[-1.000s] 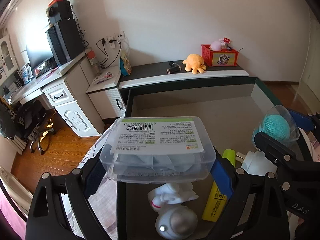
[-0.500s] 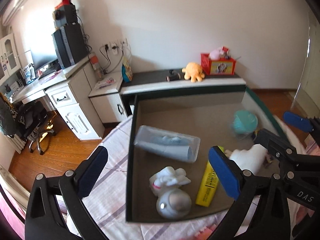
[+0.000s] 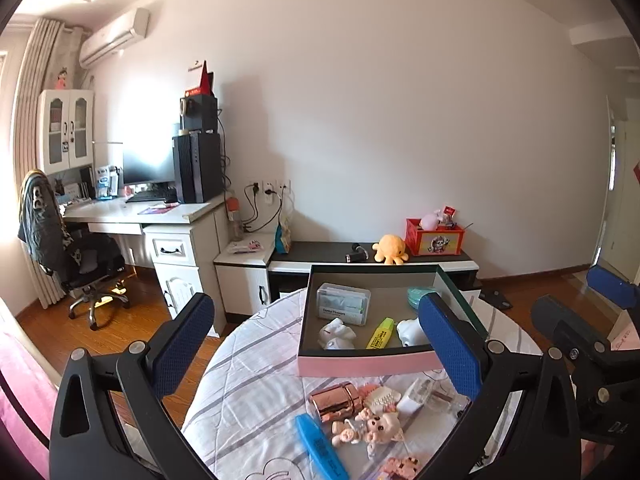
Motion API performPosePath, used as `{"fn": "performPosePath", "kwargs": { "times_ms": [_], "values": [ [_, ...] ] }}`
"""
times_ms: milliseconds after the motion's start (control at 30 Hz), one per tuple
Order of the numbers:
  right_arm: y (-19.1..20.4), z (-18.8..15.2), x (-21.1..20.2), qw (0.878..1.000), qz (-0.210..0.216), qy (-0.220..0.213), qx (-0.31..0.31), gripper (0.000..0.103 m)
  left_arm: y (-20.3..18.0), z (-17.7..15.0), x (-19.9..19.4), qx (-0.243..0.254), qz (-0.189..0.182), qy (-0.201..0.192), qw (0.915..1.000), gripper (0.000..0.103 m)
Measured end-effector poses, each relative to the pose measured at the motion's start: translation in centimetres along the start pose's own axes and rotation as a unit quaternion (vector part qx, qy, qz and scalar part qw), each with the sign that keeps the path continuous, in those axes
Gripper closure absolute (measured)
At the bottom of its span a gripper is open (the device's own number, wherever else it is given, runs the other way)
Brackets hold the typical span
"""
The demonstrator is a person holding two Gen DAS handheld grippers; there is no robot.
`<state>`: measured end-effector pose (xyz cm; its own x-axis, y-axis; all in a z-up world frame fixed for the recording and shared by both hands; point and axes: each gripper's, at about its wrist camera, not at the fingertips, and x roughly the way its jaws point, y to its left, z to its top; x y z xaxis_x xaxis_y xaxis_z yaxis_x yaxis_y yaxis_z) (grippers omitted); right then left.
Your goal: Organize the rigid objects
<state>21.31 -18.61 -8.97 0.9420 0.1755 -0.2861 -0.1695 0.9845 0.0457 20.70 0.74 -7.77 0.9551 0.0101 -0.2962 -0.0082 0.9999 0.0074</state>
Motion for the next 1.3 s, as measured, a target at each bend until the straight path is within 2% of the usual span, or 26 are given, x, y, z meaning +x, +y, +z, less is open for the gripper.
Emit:
{"fn": "performPosePath", "kwargs": {
  "times_ms": [133, 200, 500, 767, 1300],
  "values": [
    [0.7, -0.1, -4.4, 1.0, -0.012, -0.029, -0.001, 0.0, 0.8, -0.6, -5.4, -0.011, -0.005, -0.036, 0.9993, 0.0],
    [1.1, -0.2, -6.3, 0.999, -0.027, -0.037, -0.009, 0.0, 1.0, -0.6, -7.2, -0.012, -0.012, -0.039, 0.9991, 0.0],
    [2.6, -0.7, -12.5, 0.997, -0.035, -0.074, -0.009, 0.0, 0.7, -1.1, -13.8, -0.003, 0.002, -0.072, 0.9974, 0.0],
    [3.0, -0.7, -15.6, 0.994, -0.043, -0.094, -0.017, 0.0, 0.3, -0.9, -16.2, -0.003, 0.017, -0.095, 0.9954, 0.0],
    [3.0, -0.9, -16.3, 0.994, -0.051, -0.097, -0.016, 0.0, -0.2, -0.9, -16.4, 0.004, 0.017, -0.09, 0.9958, 0.0]
  ]
}}
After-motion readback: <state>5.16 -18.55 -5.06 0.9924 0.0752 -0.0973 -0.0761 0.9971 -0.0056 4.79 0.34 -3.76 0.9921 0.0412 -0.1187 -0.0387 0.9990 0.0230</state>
